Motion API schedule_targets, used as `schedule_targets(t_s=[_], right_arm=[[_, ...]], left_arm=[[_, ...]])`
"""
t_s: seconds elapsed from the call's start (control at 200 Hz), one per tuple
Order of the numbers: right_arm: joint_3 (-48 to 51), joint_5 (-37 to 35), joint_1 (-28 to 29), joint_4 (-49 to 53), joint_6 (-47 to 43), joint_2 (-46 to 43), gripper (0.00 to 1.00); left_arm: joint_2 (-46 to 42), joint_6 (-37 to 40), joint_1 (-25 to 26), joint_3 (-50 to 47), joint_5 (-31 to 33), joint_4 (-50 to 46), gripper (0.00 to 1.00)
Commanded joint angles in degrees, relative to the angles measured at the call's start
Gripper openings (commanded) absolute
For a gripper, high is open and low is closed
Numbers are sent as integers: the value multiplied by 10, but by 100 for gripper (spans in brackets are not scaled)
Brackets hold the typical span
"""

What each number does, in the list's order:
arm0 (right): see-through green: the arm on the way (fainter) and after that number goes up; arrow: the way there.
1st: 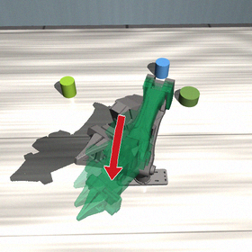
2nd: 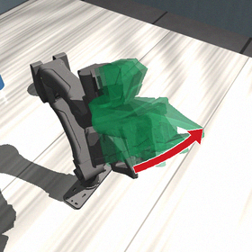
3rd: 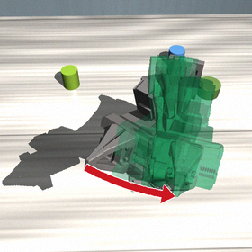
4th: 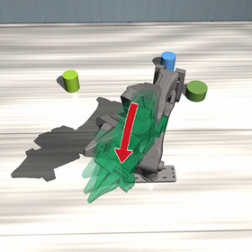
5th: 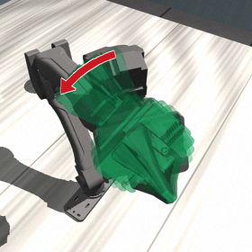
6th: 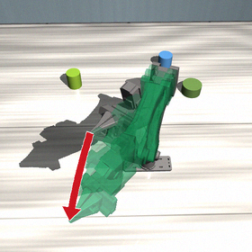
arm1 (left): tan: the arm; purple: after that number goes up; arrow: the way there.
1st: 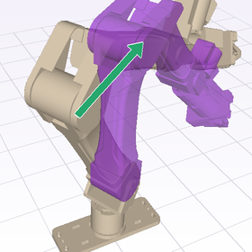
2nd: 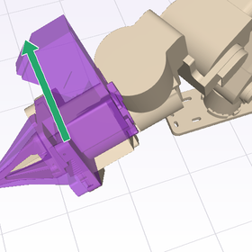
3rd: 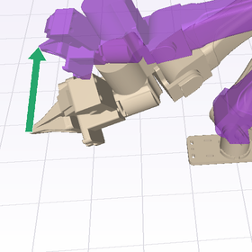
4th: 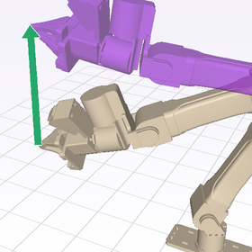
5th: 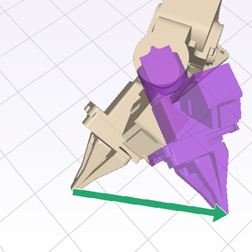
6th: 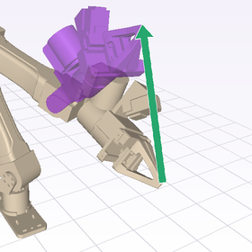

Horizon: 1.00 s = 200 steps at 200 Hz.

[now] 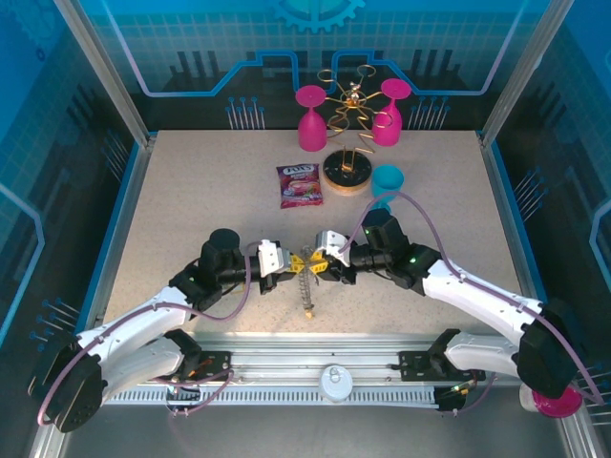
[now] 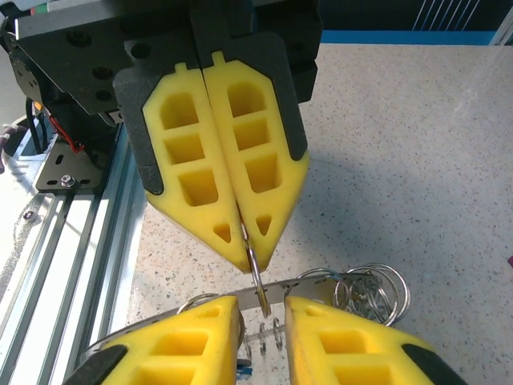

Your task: Put the keys on the keyring

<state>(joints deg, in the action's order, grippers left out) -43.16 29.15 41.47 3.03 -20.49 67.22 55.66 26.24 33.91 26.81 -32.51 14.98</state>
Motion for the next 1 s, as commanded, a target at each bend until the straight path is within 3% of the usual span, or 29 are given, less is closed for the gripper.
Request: schedule_targets(t_s=[0.0, 0.135, 0.245, 0.34, 0.44, 0.555, 0.996], right_arm=[[2, 21, 8, -28, 9, 8, 20], [-2, 29, 11, -37, 13, 14, 14], [-11, 35, 11, -20, 8, 20, 0], [-23, 30, 14, 7, -5, 20, 0], [-32, 10, 20, 30, -19, 14, 0], [-41, -10, 27, 53, -35, 9, 0], [-84, -127, 64, 110, -88, 23, 0]], left_arm=[[-10, -8, 1, -6, -26, 30, 0], [-9, -8, 1, -6, -28, 31, 0], [-9, -10, 1, -5, -26, 32, 0], [-7, -13, 1, -4, -13, 30, 0], [-6, -5, 2, 1, -3, 17, 12], [-5, 6, 2, 6, 1, 2, 18], [-5, 34, 2, 18, -7, -49, 27]])
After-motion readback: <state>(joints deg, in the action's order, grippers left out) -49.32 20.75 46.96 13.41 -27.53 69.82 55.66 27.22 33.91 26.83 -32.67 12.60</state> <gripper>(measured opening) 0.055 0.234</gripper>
